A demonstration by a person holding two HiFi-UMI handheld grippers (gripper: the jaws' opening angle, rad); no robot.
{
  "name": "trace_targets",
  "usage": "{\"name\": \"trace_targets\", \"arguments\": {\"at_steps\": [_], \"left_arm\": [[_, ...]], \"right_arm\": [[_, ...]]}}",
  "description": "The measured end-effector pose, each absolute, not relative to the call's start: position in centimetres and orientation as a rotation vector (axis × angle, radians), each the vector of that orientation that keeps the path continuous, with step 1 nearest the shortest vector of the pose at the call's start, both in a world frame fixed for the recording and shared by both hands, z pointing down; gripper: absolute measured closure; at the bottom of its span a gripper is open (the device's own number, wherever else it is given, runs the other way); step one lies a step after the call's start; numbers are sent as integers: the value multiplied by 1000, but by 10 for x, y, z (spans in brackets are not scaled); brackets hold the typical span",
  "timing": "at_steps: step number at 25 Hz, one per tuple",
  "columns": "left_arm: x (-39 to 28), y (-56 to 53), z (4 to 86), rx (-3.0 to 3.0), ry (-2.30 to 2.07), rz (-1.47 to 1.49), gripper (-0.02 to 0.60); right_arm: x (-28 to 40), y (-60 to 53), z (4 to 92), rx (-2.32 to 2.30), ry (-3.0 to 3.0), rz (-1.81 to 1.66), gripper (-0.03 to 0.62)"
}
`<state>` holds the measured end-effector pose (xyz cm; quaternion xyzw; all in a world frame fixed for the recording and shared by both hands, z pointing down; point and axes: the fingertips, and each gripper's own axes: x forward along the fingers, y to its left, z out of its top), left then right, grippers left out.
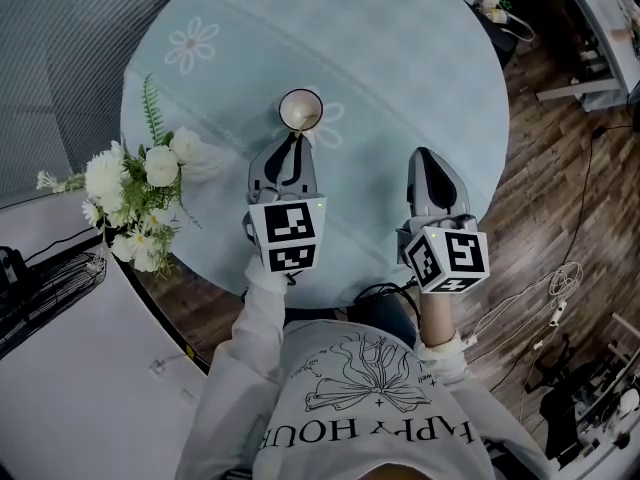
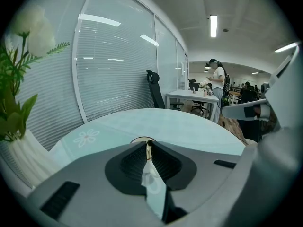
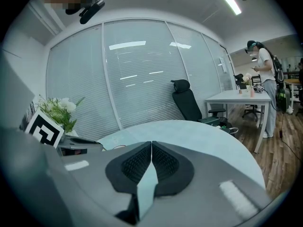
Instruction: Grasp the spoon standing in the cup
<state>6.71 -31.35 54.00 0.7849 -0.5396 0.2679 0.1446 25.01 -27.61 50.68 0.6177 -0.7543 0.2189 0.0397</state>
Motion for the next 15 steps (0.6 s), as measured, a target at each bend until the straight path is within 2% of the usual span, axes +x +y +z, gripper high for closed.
{"name": "trace_targets", "arguments": {"at_steps": [15], "left_arm": [[70, -311, 494, 2252, -1668, 639, 546]], "right_arm": [[250, -282, 474, 1853, -2417, 616, 580]]}}
